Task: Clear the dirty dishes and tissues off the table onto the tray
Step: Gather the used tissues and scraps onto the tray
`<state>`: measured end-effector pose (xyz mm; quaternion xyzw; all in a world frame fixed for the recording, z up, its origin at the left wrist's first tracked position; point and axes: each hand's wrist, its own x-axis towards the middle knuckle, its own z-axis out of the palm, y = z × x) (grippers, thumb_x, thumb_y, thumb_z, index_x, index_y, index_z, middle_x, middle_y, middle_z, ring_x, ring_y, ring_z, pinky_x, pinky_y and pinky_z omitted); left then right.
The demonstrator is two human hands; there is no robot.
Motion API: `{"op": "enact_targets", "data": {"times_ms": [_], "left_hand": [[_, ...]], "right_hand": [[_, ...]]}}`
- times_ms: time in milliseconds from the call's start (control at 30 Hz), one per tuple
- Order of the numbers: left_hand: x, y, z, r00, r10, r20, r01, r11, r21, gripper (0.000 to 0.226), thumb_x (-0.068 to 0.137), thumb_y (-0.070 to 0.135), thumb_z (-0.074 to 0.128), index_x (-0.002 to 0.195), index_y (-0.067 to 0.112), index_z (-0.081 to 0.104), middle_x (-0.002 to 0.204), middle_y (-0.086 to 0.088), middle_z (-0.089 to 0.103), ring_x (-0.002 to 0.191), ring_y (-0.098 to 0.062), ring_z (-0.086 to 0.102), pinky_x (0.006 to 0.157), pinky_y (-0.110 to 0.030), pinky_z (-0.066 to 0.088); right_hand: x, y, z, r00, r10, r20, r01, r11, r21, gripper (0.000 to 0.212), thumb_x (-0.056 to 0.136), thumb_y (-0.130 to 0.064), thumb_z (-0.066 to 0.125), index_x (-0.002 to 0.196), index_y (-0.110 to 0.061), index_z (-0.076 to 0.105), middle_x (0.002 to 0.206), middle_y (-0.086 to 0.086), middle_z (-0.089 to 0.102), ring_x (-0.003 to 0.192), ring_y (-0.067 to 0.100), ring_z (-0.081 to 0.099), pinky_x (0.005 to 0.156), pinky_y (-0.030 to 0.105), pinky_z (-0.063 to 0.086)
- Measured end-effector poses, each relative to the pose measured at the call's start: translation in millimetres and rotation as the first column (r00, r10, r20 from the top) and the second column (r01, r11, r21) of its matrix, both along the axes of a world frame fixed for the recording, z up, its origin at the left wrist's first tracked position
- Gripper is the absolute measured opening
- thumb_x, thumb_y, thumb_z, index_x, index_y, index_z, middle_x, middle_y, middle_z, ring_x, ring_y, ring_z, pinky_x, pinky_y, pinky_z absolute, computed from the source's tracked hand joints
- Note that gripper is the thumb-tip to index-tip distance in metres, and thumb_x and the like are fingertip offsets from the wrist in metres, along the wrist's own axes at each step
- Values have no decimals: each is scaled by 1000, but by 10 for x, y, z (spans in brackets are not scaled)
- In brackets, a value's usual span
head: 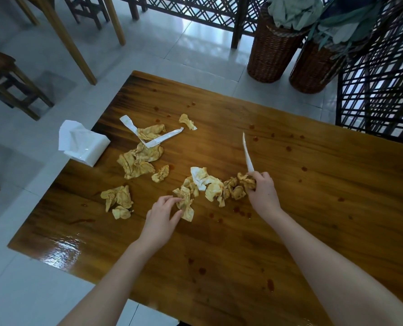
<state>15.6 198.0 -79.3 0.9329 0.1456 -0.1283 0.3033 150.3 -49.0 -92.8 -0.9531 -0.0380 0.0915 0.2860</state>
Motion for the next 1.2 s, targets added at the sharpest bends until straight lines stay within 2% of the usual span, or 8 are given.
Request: {"op": "enact_targets", "data": {"times_ms": [67, 133, 200, 267, 433, 633, 1067, 1200], "left_hand": [[-29, 6, -4, 1000, 4, 2, -4, 1000, -9, 37, 97, 32, 51, 133, 26, 50, 139, 3, 42, 131, -15, 38, 108, -39, 32], [-56, 23, -7, 1000, 10, 1, -10, 1000, -17, 36, 97, 32, 51, 133, 26, 51, 139, 3, 42, 131, -15, 38, 109, -39, 33], [-80, 51, -12, 1000, 23, 2, -23, 1000, -21, 36, 97, 31, 52, 132, 26, 51, 139, 3, 42, 131, -15, 39, 109, -39, 34], [-112, 89, -21, 999, 35, 7, -35, 999, -26, 35, 97, 31, 52, 132, 26, 52, 139, 3, 43, 130, -15, 39, 109, -39, 35], [-185, 163, -55, 998, 55, 5, -55, 998, -28, 36, 97, 31, 52, 132, 26, 52, 139, 2, 43, 131, -15, 40, 109, -39, 35], [-214, 228, -55, 998, 64, 11, -63, 998, -31, 36, 97, 32, 51, 133, 26, 51, 139, 3, 43, 131, -14, 39, 109, -39, 35], [-79, -1, 7, 989, -132, 72, 132, 991, 1, 42, 95, 29, 56, 136, 21, 48, 137, 0, 44, 126, -17, 43, 106, -39, 38], [100, -104, -59, 983, -182, -7, 182, 981, 72, 64, 91, 32, 60, 147, 25, 30, 153, -6, 25, 137, -25, 31, 109, -44, 35]], "right_hand": [[-19, 101, 3, 999, 41, -15, -41, 999, 3, 43, 87, 0, 57, 126, -19, 55, 106, -3, 45, 104, 19, 47, 74, 25, 46], [-49, 193, -42, 991, 117, -67, -123, 987, -99, 50, 87, -5, 58, 133, -22, 49, 123, 2, 46, 116, 23, 44, 88, 33, 48], [-78, 253, -111, 970, 168, -177, -205, 954, -217, 60, 89, -16, 60, 143, -28, 37, 146, 9, 32, 134, 29, 30, 107, 47, 35], [-101, 293, -156, 952, 167, -258, -230, 944, -235, 68, 89, -19, 61, 147, -32, 28, 154, 10, 19, 141, 31, 18, 112, 53, 26], [-134, 330, -205, 968, 208, -138, -239, 931, -276, 63, 87, -6, 60, 141, -27, 37, 138, 6, 37, 118, 26, 39, 86, 37, 49], [-140, 371, -190, 986, 143, -88, -158, 966, -203, 44, 87, -3, 58, 127, -21, 52, 119, 2, 46, 103, 19, 43, 73, 27, 47], [-560, -287, 96, 987, -152, -42, 148, 985, -90, 42, 84, 0, 60, 122, -19, 56, 112, 1, 49, 105, 21, 50, 89, 34, 50], [-870, -565, 99, 974, -223, -35, 219, 971, -92, 43, 82, 1, 63, 119, -20, 58, 106, 1, 49, 102, 21, 50, 87, 33, 50]]}}
